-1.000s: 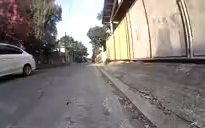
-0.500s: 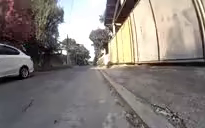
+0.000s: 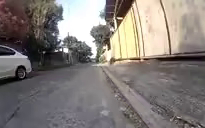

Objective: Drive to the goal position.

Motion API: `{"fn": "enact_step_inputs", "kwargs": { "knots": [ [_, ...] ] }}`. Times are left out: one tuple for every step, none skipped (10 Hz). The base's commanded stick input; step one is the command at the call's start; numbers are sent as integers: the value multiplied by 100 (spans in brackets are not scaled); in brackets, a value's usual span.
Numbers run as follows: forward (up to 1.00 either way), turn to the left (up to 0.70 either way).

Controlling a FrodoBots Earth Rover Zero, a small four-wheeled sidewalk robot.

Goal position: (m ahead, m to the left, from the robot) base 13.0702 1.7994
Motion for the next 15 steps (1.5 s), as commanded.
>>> {"fn": "enact_step_inputs", "kwargs": {
  "knots": [
    [91, 0],
    [91, 0],
    [91, 0],
    [91, 0],
    [91, 0],
    [91, 0],
    [91, 0],
    [91, 0],
    [91, 0],
    [91, 0],
    [91, 0],
    [91, 0],
    [91, 0],
    [91, 0],
    [91, 0]
  ]
}}
